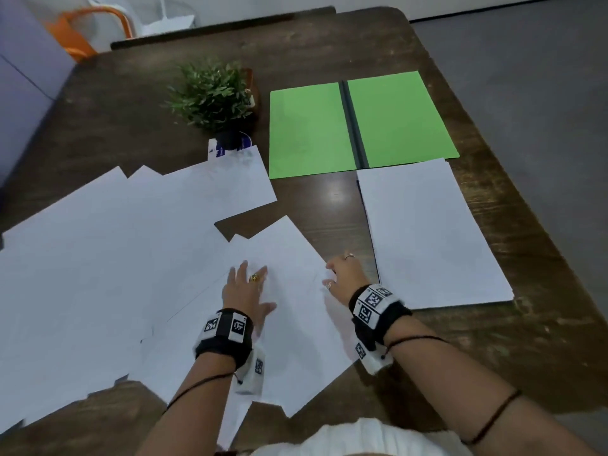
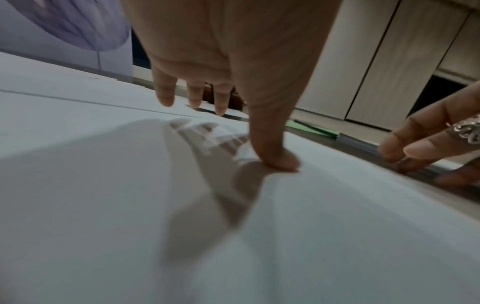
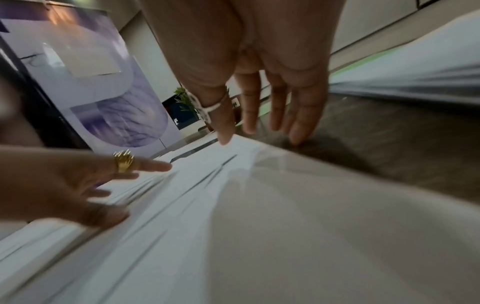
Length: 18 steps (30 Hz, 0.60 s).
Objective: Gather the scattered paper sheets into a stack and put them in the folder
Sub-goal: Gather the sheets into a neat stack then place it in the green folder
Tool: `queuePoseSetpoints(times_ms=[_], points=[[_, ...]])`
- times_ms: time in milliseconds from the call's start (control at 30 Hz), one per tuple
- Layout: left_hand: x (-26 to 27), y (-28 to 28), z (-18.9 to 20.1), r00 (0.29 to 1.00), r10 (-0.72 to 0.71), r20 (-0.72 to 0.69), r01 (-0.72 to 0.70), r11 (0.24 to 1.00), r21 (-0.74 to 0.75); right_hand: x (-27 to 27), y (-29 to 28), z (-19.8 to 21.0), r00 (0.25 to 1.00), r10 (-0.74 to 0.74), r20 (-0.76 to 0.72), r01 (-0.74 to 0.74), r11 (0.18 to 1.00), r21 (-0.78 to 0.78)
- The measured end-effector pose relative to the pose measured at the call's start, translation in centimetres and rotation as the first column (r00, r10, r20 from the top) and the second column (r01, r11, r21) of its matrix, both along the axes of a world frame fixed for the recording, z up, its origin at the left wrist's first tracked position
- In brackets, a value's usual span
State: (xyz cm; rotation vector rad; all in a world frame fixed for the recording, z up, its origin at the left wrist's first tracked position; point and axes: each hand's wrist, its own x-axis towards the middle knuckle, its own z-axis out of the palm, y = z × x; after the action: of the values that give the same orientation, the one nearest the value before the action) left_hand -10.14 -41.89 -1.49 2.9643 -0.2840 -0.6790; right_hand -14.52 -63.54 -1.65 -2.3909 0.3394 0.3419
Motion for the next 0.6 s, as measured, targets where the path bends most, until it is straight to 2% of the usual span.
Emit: queuePoseSetpoints(times_ms=[33,100,167,267,400,600], points=[[-0.3,1.4,-0.2,0.999,-0.004,-0.053,0.006,0.999,0.042,0.4,0.8,-0.3,0.999,-0.031,-0.040,0.028,0.998,-0.064],[-1.0,3.5,-0.6,0.993,0.009,-0.120,-0.005,1.000,0.026,1.0,2.3,-0.6,0.988,-0.137,-0.078,0.125,0.983,-0.132],[-1.6,4.7,-1.0,0.995,-0.015,-0.101,0.014,1.000,-0.004,1.3,3.5,-0.6,0.966,-0.233,-0.109,0.216,0.965,-0.150],[-2.1,5.4,-1.6,0.998,-0.049,-0.050,0.048,0.999,-0.015,1.6,4.7,-0.2,0.944,-0.303,-0.129,0.279,0.944,-0.177],[-2.5,5.8,-1.7,0.997,-0.072,-0.042,0.071,0.997,-0.031,1.7,5.1,0.6,0.909,-0.353,-0.222,0.335,0.935,-0.118],[-2.3,6.5,-1.4,0.995,-0.102,-0.015,0.102,0.994,-0.039,1.0,3.8,2.4,0.863,-0.393,-0.318,0.446,0.888,0.112]])
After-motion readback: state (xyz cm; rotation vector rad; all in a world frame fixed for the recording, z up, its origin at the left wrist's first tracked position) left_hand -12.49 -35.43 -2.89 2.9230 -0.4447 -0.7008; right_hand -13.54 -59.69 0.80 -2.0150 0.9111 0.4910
